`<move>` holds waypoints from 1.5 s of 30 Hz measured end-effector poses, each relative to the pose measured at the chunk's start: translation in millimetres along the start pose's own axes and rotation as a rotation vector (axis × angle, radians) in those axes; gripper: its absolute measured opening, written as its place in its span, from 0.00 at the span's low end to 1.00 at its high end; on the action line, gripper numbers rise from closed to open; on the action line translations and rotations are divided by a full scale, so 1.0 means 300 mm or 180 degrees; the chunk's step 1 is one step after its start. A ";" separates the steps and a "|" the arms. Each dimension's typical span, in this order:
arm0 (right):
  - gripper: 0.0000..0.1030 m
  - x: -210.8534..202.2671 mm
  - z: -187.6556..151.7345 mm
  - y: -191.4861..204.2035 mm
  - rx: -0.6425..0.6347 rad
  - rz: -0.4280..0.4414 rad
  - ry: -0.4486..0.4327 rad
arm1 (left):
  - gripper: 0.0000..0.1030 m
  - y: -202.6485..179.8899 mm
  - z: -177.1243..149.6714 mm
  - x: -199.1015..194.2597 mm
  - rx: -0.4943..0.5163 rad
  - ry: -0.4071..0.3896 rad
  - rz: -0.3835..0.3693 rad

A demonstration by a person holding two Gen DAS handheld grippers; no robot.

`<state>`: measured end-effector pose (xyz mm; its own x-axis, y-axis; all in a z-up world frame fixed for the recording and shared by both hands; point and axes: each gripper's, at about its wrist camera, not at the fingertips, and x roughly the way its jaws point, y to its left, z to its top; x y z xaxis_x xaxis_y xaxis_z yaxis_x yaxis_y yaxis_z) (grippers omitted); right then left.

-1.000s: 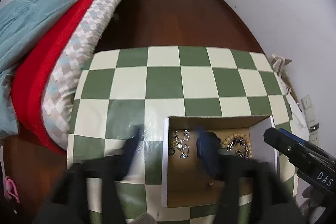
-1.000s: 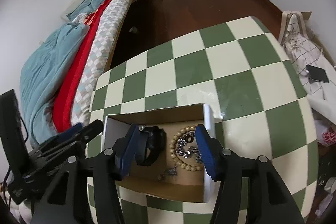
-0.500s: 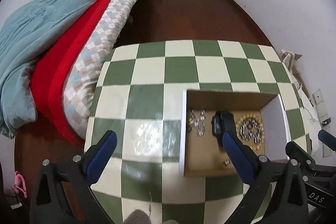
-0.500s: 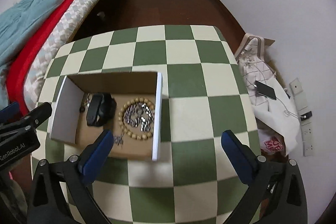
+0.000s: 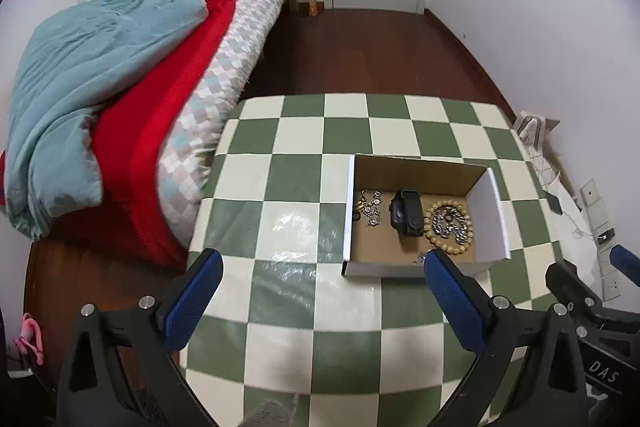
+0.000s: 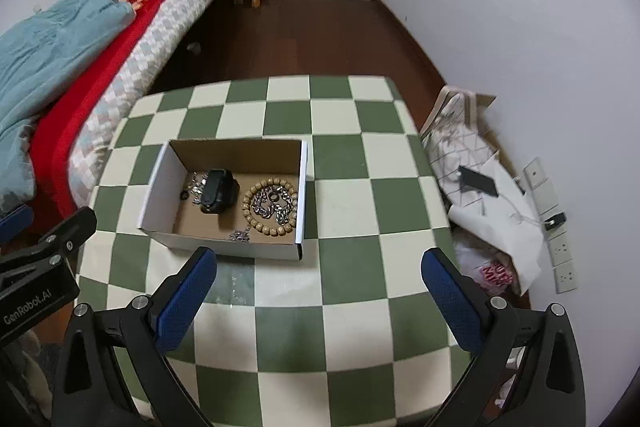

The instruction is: Organize jewelry

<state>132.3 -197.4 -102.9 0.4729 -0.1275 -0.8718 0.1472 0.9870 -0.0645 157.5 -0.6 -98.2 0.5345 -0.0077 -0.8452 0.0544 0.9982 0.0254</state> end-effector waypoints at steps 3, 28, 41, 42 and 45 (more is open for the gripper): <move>1.00 -0.092 -0.015 -0.004 -0.0007 -0.0014 -0.0124 | 1.00 0.006 -0.022 -0.092 -0.0008 -0.0114 -0.0010; 1.00 -0.771 -0.228 -0.077 0.0065 0.0024 -0.0845 | 1.00 0.036 -0.179 -0.692 -0.0025 -0.0722 -0.0255; 1.00 -0.861 -0.276 -0.102 0.0080 0.0041 -0.0874 | 1.00 0.020 -0.220 -0.768 0.0055 -0.0729 -0.0226; 1.00 -0.864 -0.273 -0.104 0.0081 0.0040 -0.0882 | 1.00 0.019 -0.217 -0.771 0.0056 -0.0725 -0.0211; 1.00 -0.865 -0.249 -0.107 0.0082 0.0035 -0.0892 | 1.00 0.016 -0.200 -0.772 0.0042 -0.0731 -0.0154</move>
<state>-59.9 -188.7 89.1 0.6958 -0.1424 -0.7039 0.1611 0.9861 -0.0402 -16.6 9.6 65.6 0.7088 -0.0703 -0.7019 0.0949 0.9955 -0.0038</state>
